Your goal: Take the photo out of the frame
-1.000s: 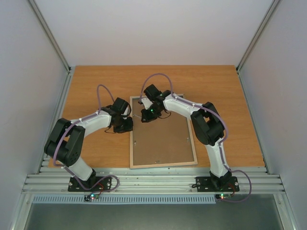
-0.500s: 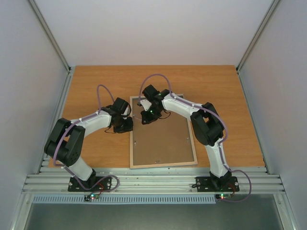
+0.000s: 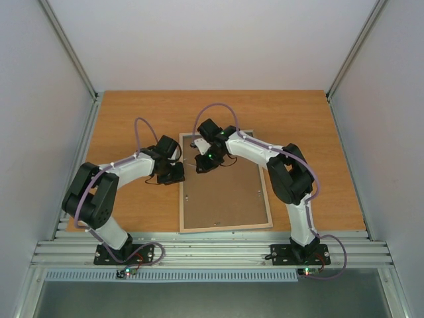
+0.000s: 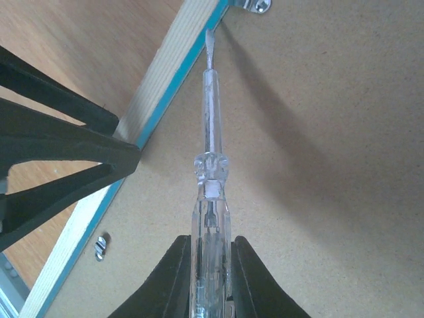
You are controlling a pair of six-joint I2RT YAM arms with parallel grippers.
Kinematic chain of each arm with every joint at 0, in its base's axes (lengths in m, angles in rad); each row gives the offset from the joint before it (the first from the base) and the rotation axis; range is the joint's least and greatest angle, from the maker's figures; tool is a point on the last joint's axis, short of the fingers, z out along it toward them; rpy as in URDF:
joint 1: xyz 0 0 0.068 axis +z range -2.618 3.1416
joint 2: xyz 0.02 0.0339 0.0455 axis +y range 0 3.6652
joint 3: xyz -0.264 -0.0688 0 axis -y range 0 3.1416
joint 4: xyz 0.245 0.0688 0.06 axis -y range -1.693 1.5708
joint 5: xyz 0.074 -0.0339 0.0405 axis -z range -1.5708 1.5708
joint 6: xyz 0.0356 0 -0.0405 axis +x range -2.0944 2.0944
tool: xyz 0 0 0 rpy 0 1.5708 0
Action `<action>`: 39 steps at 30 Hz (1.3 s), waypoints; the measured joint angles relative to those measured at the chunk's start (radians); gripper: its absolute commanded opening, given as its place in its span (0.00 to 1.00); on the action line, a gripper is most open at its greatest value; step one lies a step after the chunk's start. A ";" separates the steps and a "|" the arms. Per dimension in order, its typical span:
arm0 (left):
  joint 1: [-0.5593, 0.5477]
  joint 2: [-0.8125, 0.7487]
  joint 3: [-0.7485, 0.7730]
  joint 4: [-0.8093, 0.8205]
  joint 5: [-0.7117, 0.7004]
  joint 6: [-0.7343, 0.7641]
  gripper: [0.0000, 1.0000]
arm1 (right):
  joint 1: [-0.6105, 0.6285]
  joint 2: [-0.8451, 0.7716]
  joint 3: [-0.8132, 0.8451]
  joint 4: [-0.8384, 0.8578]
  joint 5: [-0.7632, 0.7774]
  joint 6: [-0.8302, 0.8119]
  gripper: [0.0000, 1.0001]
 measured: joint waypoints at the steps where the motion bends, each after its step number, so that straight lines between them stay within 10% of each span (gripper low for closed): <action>1: 0.000 0.001 0.000 0.000 -0.001 0.000 0.28 | 0.000 -0.004 0.000 0.001 0.003 0.002 0.01; 39: -0.002 0.032 0.021 -0.014 -0.016 0.020 0.11 | -0.013 0.050 0.056 0.072 0.021 0.067 0.01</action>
